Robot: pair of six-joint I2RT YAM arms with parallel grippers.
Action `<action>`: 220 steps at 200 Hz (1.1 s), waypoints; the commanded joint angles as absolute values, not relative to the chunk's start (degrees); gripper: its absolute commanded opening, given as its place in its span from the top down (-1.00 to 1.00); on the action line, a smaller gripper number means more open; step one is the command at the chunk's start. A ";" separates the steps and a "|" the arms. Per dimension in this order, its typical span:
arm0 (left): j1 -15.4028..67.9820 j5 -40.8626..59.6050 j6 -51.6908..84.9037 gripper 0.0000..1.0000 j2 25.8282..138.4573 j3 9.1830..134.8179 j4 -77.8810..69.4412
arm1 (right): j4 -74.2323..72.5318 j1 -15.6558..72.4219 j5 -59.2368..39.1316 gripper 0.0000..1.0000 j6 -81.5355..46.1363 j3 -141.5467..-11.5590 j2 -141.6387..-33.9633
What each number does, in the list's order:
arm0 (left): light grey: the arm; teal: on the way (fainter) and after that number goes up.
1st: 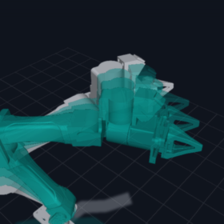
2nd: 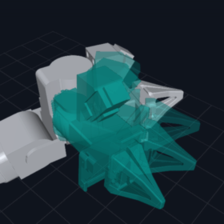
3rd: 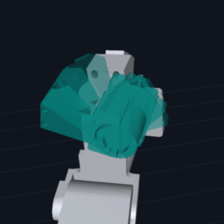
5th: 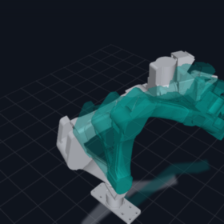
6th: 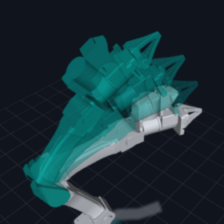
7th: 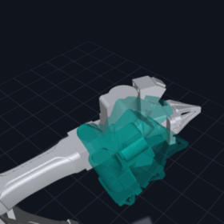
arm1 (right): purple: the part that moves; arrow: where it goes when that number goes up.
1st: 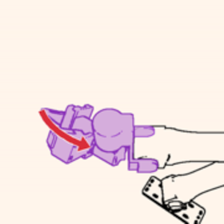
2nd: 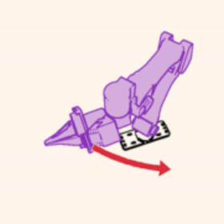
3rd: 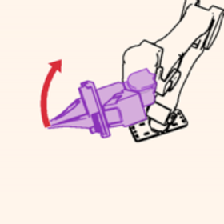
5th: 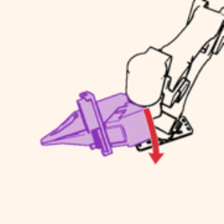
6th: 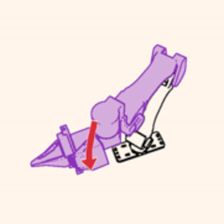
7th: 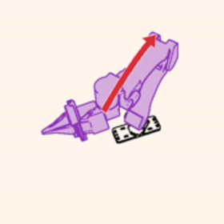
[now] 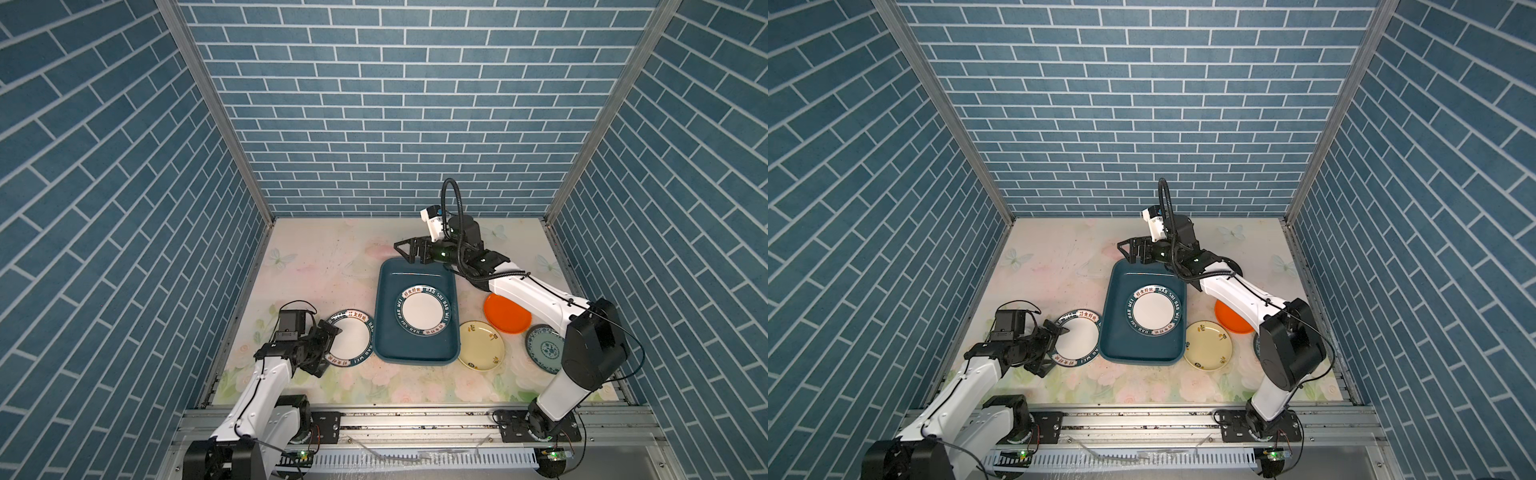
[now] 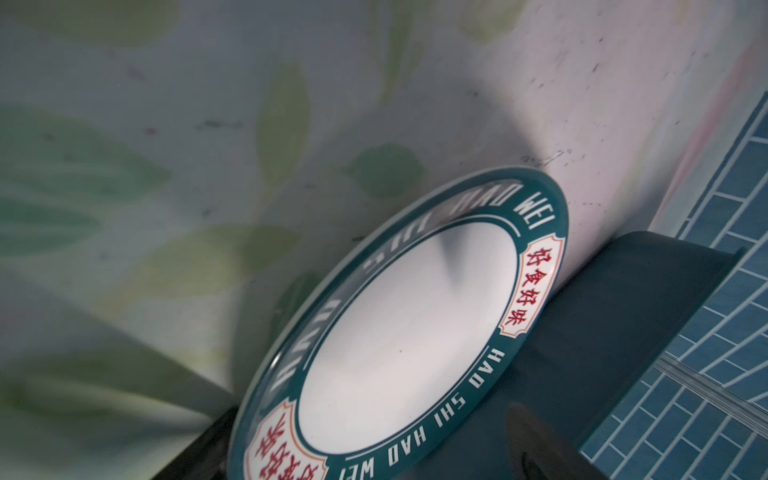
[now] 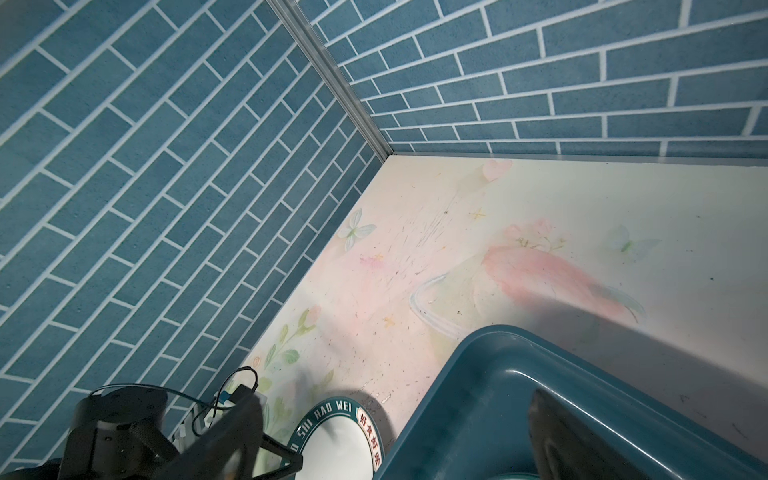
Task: Place the plates into the plastic bin on the countertop
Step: 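Close the left gripper on the edge of that green-rimmed plate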
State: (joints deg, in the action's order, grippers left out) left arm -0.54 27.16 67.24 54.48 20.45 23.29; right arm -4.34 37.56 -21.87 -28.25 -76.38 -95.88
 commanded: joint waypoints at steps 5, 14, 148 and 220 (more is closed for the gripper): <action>0.15 26.68 64.33 -0.88 60.04 20.23 15.82 | -4.53 37.53 -20.50 -0.97 -27.60 -75.42 -94.16; 0.41 26.80 62.65 -0.85 61.40 20.85 15.42 | -4.40 37.49 -20.16 -0.97 -27.58 -75.17 -93.98; 0.97 27.97 62.79 0.23 67.23 12.58 -5.99 | -4.13 37.57 -18.81 -0.98 -27.86 -74.97 -93.94; 0.97 27.60 62.78 0.62 68.32 11.98 -8.27 | -4.13 37.52 -18.39 -0.97 -27.86 -74.98 -93.96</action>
